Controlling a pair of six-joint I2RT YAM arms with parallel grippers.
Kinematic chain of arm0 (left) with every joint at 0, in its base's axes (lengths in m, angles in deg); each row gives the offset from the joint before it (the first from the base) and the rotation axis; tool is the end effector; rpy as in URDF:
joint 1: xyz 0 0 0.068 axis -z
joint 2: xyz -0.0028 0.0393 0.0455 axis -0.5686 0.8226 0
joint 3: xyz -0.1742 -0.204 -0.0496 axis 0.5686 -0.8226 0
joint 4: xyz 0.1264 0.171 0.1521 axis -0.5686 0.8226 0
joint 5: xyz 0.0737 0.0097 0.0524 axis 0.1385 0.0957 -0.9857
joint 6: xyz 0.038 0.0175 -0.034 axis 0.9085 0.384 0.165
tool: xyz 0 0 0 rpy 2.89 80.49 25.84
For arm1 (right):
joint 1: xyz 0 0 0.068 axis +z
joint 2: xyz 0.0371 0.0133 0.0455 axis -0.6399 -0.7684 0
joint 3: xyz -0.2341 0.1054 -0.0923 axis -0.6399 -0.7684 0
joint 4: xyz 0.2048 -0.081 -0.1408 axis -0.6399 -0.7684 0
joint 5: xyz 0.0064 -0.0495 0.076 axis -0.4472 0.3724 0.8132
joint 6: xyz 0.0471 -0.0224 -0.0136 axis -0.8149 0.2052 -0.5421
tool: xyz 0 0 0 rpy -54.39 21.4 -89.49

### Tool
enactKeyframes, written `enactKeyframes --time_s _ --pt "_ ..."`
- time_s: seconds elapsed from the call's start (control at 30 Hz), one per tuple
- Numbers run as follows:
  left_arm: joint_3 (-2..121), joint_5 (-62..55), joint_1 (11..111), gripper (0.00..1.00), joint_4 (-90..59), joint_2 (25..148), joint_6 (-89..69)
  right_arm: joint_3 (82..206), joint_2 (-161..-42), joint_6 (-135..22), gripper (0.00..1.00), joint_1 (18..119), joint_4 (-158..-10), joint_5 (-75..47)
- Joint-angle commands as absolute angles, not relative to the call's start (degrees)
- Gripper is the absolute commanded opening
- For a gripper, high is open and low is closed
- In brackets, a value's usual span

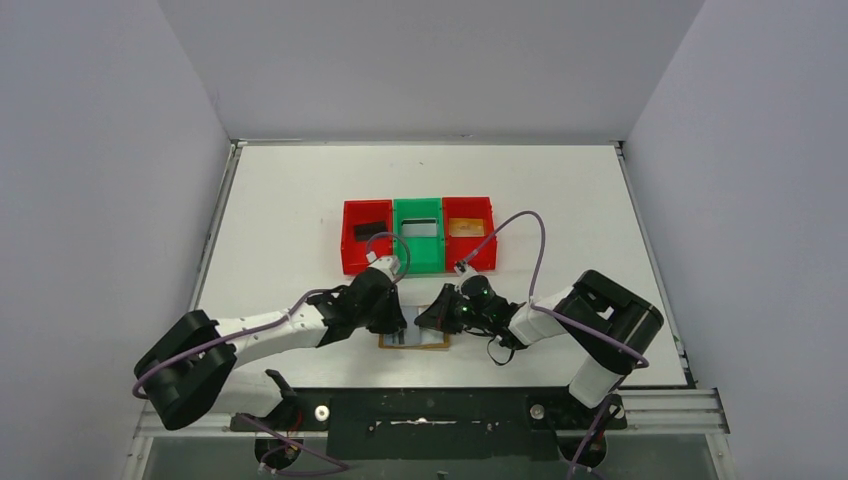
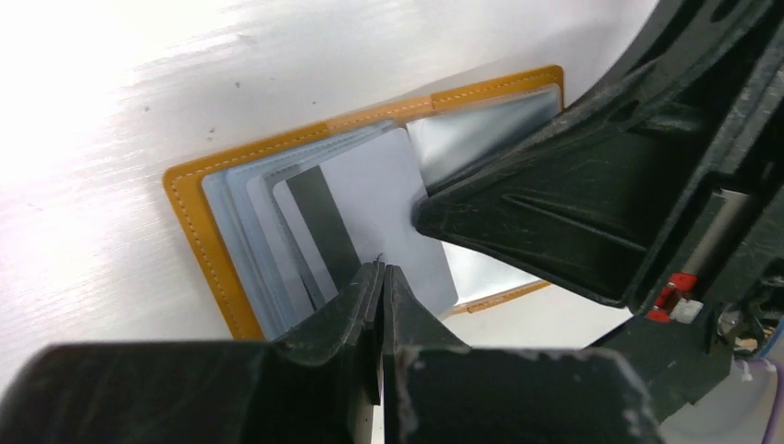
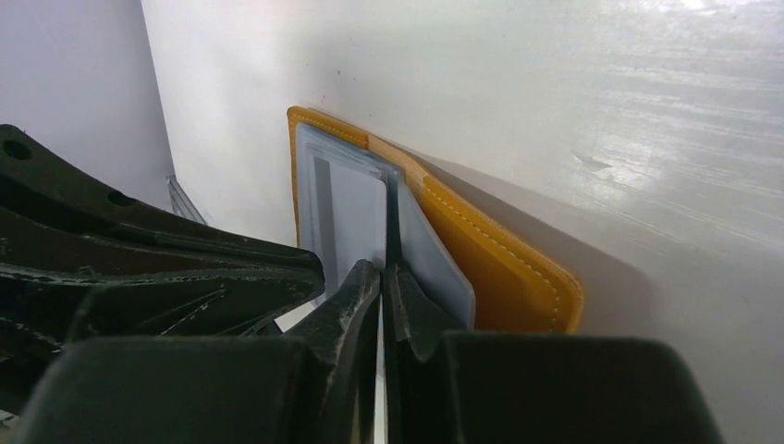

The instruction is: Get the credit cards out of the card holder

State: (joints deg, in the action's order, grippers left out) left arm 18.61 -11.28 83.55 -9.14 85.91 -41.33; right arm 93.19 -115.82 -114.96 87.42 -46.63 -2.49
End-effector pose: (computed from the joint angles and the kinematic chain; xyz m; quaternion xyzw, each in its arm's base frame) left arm 0.1595 -0.1831 0.1596 0.0506 0.9336 -0.2561 0.2452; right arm 0.1756 0.2096 0.1062 0.0571 0.8713 0.4678 0.1370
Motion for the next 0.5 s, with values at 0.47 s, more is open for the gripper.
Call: enactKeyframes --time_s 0.47 --pt "13.38 -21.4 83.35 0.0 -3.48 84.8 -46.6 92.19 -111.44 -117.67 0.01 86.61 -52.32 -6.23"
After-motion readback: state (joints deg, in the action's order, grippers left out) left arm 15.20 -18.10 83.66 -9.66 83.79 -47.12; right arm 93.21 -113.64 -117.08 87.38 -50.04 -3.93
